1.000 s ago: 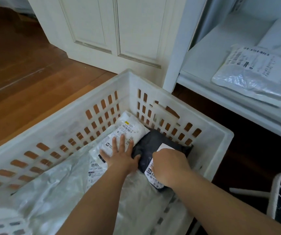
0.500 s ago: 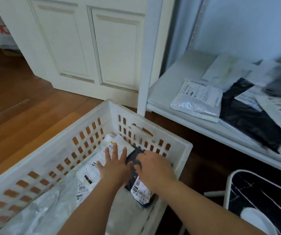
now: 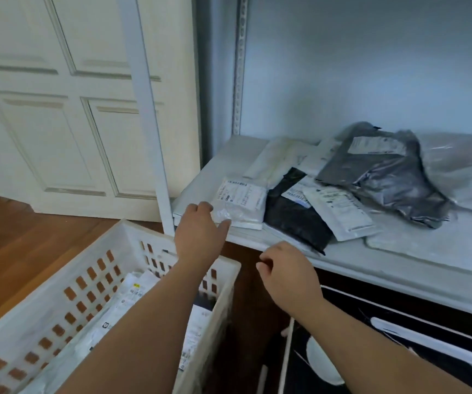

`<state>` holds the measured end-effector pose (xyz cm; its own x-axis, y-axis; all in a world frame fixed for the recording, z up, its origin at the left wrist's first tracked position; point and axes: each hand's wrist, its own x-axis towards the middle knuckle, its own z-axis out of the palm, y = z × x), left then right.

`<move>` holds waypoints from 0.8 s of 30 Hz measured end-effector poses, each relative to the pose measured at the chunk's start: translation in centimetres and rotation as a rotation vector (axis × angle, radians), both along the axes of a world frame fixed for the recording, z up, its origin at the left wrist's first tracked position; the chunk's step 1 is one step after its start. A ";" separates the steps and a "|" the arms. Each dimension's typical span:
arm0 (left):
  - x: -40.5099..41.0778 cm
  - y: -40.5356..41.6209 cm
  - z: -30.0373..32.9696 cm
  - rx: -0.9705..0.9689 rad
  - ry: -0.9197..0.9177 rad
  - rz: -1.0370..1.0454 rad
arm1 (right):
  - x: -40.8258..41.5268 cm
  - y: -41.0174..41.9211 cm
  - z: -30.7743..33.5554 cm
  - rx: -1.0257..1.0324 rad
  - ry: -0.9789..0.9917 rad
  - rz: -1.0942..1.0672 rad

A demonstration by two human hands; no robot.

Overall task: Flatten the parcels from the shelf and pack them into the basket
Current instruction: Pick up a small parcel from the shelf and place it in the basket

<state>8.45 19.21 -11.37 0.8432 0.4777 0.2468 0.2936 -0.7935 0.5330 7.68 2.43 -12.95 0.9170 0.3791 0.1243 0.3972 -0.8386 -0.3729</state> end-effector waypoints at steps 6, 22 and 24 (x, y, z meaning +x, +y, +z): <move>4.8 -2.1 0.1 -0.065 0.280 0.212 | 1.2 -4.9 -0.7 0.017 -0.018 -0.026; 4.6 1.0 -0.2 -0.905 -0.117 0.407 | 1.3 -8.7 -1.4 0.119 0.067 -0.047; 2.9 0.8 1.2 -1.117 -0.250 0.375 | 0.7 -9.6 -0.8 0.169 0.088 -0.079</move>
